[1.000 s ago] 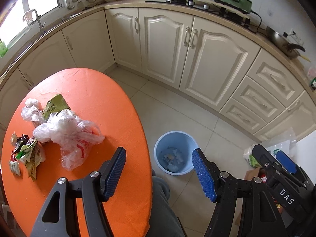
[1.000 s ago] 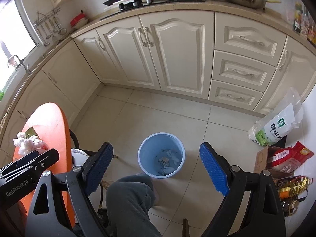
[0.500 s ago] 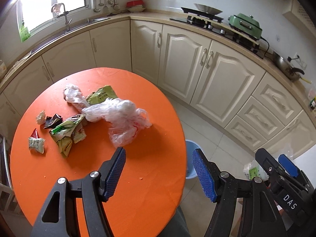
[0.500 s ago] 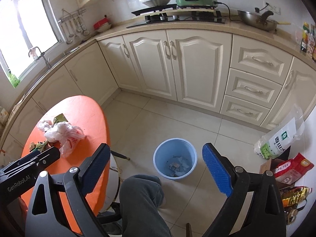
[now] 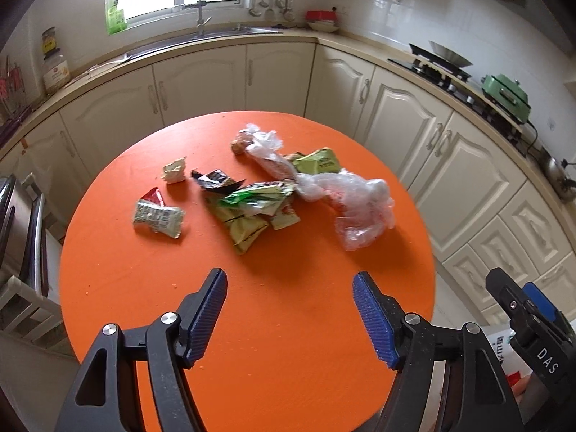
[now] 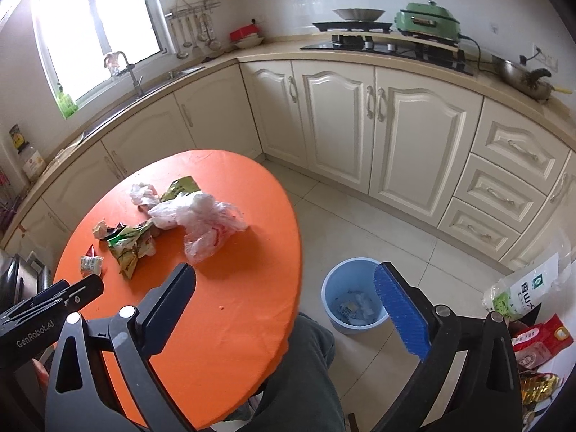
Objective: Collect trash
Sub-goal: 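Move both open tools back over the orange table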
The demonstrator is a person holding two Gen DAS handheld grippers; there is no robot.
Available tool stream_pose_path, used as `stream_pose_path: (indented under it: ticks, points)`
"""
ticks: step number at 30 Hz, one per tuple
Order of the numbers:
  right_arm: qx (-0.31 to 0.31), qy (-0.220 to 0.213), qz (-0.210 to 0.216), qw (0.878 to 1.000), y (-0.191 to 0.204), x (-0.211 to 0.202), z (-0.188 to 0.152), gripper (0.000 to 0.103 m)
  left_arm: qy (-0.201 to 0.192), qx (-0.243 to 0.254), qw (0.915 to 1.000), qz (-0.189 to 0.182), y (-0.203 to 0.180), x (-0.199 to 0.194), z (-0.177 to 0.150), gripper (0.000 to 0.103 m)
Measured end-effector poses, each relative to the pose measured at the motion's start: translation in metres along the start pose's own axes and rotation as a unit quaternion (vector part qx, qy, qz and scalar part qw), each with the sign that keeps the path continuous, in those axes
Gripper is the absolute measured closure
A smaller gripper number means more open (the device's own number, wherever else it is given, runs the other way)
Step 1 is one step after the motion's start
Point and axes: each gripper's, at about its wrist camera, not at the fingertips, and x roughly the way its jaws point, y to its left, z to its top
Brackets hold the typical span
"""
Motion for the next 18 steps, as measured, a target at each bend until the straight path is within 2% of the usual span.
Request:
stream_pose_path:
  ticks: [3,9,17,18]
  points:
    - [-0.018,0.014,0.009,1.0,0.021,0.012,0.001,0.002,0.004,-0.027,0.9996,0.011,0.025,-0.003,-0.001,0.035]
    - [-0.061,0.042,0.001,0.997,0.062,0.044,0.003,0.001,0.02,-0.084,0.996,0.024,0.072,0.005,0.006,0.034]
    - [-0.1,0.075,-0.013,0.992,0.1,0.094,0.014,0.001,0.047,-0.134,0.9892,0.035,0.117,0.04,0.025,0.032]
    - [-0.102,0.081,-0.017,0.991,0.103,0.102,0.016,0.001,0.046,-0.14,0.9879,0.048,0.122,0.046,0.027,0.032]
